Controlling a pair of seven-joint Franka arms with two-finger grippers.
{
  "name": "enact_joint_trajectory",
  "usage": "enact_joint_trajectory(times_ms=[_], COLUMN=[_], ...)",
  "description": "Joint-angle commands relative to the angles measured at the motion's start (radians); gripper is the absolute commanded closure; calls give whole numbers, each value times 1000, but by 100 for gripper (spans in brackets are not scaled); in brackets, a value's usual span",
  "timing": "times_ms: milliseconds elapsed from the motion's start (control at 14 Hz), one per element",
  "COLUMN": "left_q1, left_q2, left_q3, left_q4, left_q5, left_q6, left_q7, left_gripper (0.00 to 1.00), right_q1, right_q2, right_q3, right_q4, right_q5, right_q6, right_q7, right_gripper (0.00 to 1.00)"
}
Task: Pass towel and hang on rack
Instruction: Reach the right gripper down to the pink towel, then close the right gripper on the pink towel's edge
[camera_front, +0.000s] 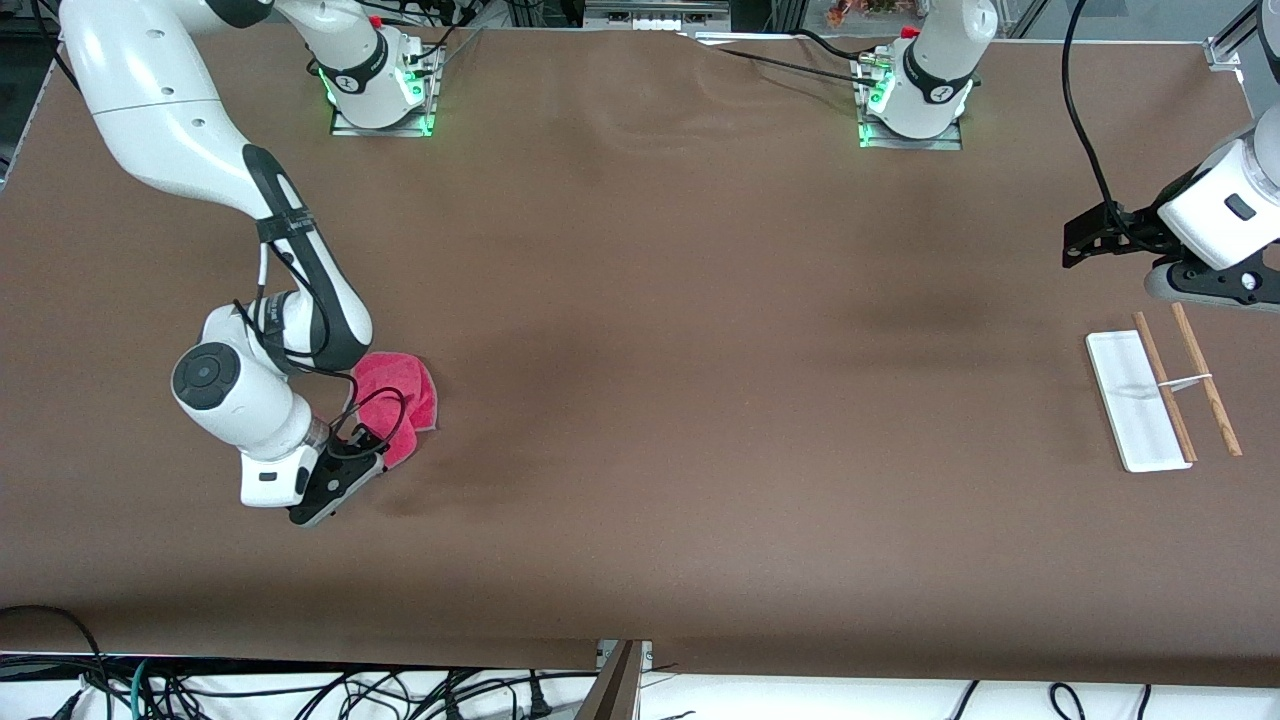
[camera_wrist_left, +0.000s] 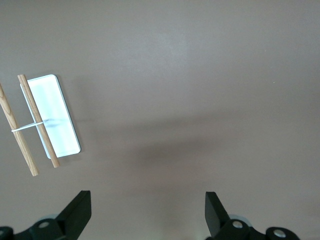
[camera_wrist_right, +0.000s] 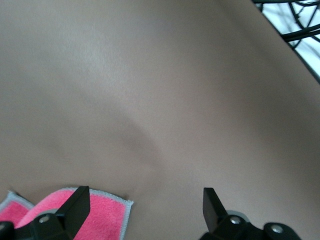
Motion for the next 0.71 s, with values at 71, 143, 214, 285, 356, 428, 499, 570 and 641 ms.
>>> enact_joint_trajectory(times_ms=[71,143,214,285,356,428,499,570,641], left_q1=[-2,-4,-4,-4,-4,-4,-4,-4,-4], left_q2=[-15,-15,-15,-15,-15,-15,-17,-17,-17], left_q3=[-7,-9,-9,-9,-9,-9,-9,-9,-9], left_q4=[-7,-7,-7,-7,-7,-7,-7,-7,-7], left_q5=[23,23,23,21,23,23,23,23,23], left_q6=[-7,-7,-7,-7,-7,-7,-7,-7,-7], left_q7=[14,14,14,12,14,14,12,12,12], left_gripper=[0,0,0,0,0,0,0,0,0], right_q1=[6,20,22,20,19,17,15,15,15], right_q2=[30,30,30,35,39,42,45,47,52], right_q3=[3,3,1,0,-2,-2,-2,-2,-2], right_q4=[21,21,16,15,13,13,15,15,15], right_q5=[-22,-23,-27,-27,-27,-27,-27,-27,-27], right_q6=[16,10,6,6,6,6,7,7,9], right_q7=[-27,-27,-28,-31,-39,-54,-60,-62,-63], right_gripper=[0,0,0,0,0,0,0,0,0])
